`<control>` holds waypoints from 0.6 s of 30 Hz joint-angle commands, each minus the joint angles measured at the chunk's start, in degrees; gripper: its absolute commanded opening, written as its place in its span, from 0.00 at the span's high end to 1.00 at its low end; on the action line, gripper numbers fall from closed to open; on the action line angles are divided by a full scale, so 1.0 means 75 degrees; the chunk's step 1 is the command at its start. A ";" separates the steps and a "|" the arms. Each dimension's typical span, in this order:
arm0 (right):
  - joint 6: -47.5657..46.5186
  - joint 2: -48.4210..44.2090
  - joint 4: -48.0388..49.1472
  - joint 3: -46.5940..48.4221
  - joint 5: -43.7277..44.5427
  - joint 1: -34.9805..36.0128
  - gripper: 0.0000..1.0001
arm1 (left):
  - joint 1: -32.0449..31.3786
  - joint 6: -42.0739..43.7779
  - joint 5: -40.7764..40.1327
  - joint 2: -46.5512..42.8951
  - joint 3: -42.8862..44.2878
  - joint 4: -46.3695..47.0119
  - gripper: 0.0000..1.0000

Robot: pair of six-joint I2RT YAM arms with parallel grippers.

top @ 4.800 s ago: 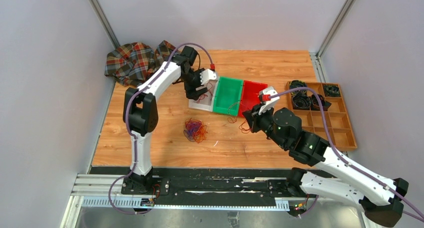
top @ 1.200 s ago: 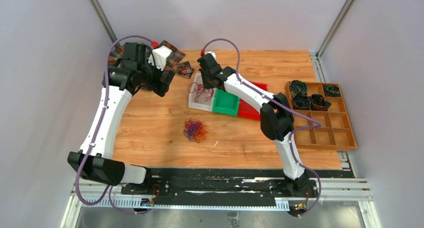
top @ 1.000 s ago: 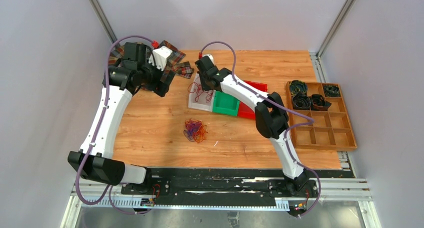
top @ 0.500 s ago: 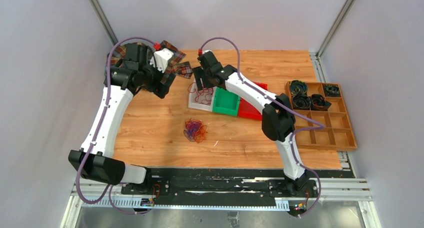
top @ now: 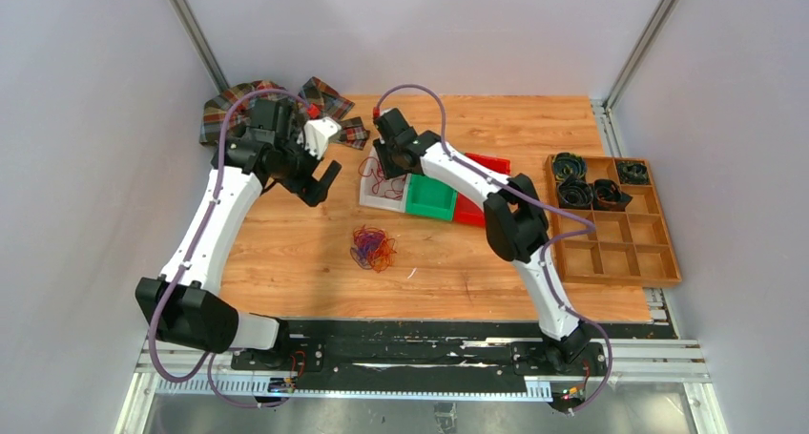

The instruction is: Untangle the cables

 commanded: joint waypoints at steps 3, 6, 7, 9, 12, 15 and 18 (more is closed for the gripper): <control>-0.0357 -0.0110 0.0418 -0.0292 -0.0299 -0.0112 0.70 | 0.0068 0.0553 0.0737 -0.0014 -0.0803 0.0010 0.02; -0.0373 -0.1192 0.1278 -0.1322 -0.0433 -0.0050 0.64 | 0.0068 0.0620 0.1085 0.0191 -0.0978 0.0005 0.02; -0.0303 -0.1534 0.1526 -0.1647 -0.0555 -0.0048 0.61 | 0.0068 0.0610 0.1204 0.0263 -0.0993 0.0012 0.02; -0.0164 -0.2202 0.1984 -0.2401 -0.0854 -0.0027 0.54 | 0.0068 0.0577 0.1370 0.0391 -0.0992 0.0010 0.02; -0.0165 -0.3089 0.2362 -0.3051 -0.1023 0.0126 0.45 | 0.0068 0.0544 0.1591 0.0492 -0.0974 0.0016 0.02; -0.0225 -0.3732 0.2468 -0.3808 -0.1211 0.0380 0.41 | 0.0068 0.0469 0.1681 0.0558 -0.0942 0.0041 0.02; -0.0194 -0.4362 0.2984 -0.5092 -0.1757 0.0685 0.41 | 0.0073 0.0387 0.1707 0.0599 -0.1014 0.0132 0.01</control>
